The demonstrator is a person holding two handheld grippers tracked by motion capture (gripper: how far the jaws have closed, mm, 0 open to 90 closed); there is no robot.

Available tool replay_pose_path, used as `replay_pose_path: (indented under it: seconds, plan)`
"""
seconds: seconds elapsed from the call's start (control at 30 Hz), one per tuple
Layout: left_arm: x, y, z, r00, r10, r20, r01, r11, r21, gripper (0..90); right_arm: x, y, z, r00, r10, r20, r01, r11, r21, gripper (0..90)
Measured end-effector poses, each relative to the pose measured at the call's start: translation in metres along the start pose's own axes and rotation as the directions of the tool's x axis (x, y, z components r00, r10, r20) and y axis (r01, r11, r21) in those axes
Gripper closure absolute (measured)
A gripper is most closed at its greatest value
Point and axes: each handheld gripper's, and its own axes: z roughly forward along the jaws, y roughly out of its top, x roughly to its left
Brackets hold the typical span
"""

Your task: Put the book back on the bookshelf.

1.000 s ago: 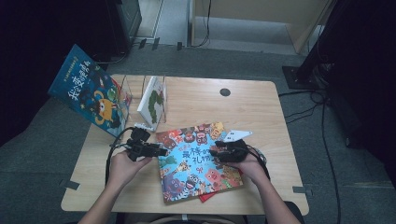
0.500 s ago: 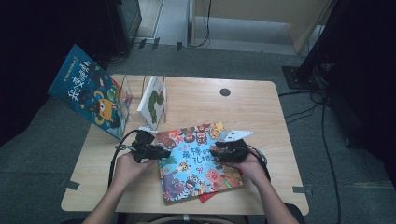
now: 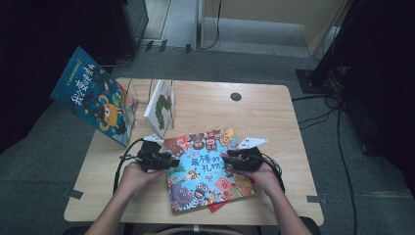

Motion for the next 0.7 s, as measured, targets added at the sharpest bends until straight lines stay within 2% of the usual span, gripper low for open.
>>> replay_pose_path:
  seconds: [0.07, 0.1, 0.13, 0.2, 0.27, 0.3, 0.37, 0.47, 0.5, 0.53, 0.57, 0.6, 0.7]
  plan:
    - [0.003, 0.001, -0.001, 0.9998, -0.020, 0.001, 0.020, 0.9998, 0.001, 57.9, 0.000, -0.001, -0.002, 0.9999, 0.006, 0.010, -0.006, 1.000, 0.004, 68.2]
    - [0.003, 0.001, -0.001, 0.9998, -0.020, 0.001, 0.020, 0.9998, 0.001, 58.8, 0.000, -0.001, -0.002, 0.9999, 0.006, 0.010, -0.006, 1.000, 0.004, 68.2]
    - [0.006, 0.001, -0.001, 0.9992, -0.038, 0.015, 0.038, 0.9993, 0.000, 59.3, -0.001, -0.003, -0.004, 0.9998, 0.003, 0.018, -0.003, 1.000, 0.001, 74.5]
    - [0.004, 0.001, -0.002, 0.9993, -0.017, -0.032, 0.017, 0.9999, -0.003, 60.3, -0.002, -0.005, -0.007, 0.9995, 0.005, 0.030, -0.005, 1.000, 0.004, 81.8]
    - [0.004, 0.003, -0.003, 0.9976, -0.006, -0.068, 0.007, 0.9998, 0.018, 60.6, -0.003, -0.006, -0.009, 0.9990, 0.017, 0.042, -0.018, 1.000, 0.006, 86.2]
    - [0.004, 0.003, -0.003, 0.9976, -0.006, -0.068, 0.007, 0.9998, 0.018, 59.8, -0.003, -0.006, -0.009, 0.9990, 0.017, 0.042, -0.018, 1.000, 0.006, 86.2]
    - [0.006, 0.003, -0.005, 0.9979, -0.013, -0.064, 0.015, 0.9996, 0.022, 59.8, -0.008, -0.007, -0.012, 0.9968, 0.049, 0.063, -0.049, 0.999, 0.004, 87.0]
    - [0.009, 0.003, -0.012, 0.9972, -0.018, -0.072, 0.019, 0.9997, 0.014, 59.4, -0.014, -0.010, -0.017, 0.9907, 0.085, 0.106, -0.085, 0.996, -0.004, 87.0]
    - [0.009, 0.003, -0.012, 0.9972, -0.018, -0.072, 0.019, 0.9997, 0.014, 59.3, -0.014, -0.010, -0.017, 0.9907, 0.085, 0.106, -0.085, 0.996, -0.004, 87.0]
    - [0.011, 0.003, -0.013, 0.9970, -0.016, -0.076, 0.018, 0.9996, 0.020, 58.9, -0.019, -0.011, -0.019, 0.9866, 0.099, 0.130, -0.098, 0.995, -0.014, 87.0]
    - [0.012, 0.003, -0.015, 0.9967, -0.024, -0.077, 0.025, 0.9995, 0.018, 57.7, -0.020, -0.011, -0.019, 0.9846, 0.105, 0.140, -0.104, 0.994, -0.015, 87.0]
    - [0.016, 0.001, -0.019, 0.9965, -0.049, -0.068, 0.050, 0.9987, 0.007, 57.4, -0.021, -0.011, -0.019, 0.9825, 0.108, 0.151, -0.107, 0.994, -0.019, 86.9]
    - [0.017, -0.003, -0.022, 0.9963, -0.056, -0.064, 0.057, 0.9984, 0.007, 60.3, -0.024, -0.010, -0.018, 0.9778, 0.110, 0.179, -0.105, 0.994, -0.033, 86.8]
